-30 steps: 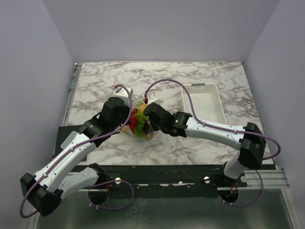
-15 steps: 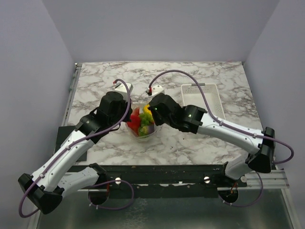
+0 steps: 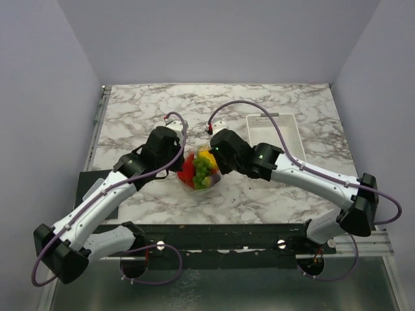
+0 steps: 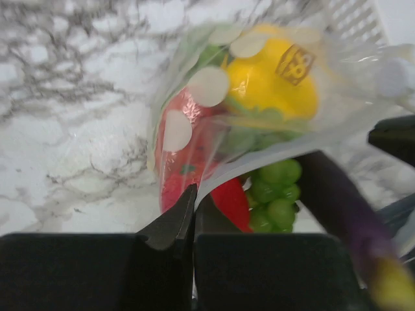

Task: Place the food in the zip-top bag and seal the zipper
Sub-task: Adjust the zipper food storage bag at the center of the board.

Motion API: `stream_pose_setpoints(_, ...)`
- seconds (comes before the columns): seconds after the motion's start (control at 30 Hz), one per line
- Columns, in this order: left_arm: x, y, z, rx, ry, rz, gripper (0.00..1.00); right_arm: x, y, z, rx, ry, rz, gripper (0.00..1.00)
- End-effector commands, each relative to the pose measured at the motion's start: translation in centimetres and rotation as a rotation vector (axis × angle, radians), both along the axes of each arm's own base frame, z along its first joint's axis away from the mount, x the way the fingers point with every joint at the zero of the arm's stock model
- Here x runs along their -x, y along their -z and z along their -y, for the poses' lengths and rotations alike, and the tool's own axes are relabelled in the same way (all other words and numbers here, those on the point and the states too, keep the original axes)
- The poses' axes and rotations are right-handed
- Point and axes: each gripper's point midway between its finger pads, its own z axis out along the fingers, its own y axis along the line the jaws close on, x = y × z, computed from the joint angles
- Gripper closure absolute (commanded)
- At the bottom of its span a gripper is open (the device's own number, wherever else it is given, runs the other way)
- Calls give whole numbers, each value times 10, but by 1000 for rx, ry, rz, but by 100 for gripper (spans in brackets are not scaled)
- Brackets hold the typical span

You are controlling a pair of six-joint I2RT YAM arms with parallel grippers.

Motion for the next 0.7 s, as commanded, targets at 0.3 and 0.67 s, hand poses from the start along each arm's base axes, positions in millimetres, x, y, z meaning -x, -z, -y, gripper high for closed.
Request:
stream_pose_setpoints(0.3, 9, -54, 8, 164, 4, 79, 100, -14, -66, 1, -144, 9, 55, 99)
stream_pose_setpoints(0.67, 5, 34, 9, 64, -24, -68, 100, -26, 10, -4, -53, 44, -33, 99)
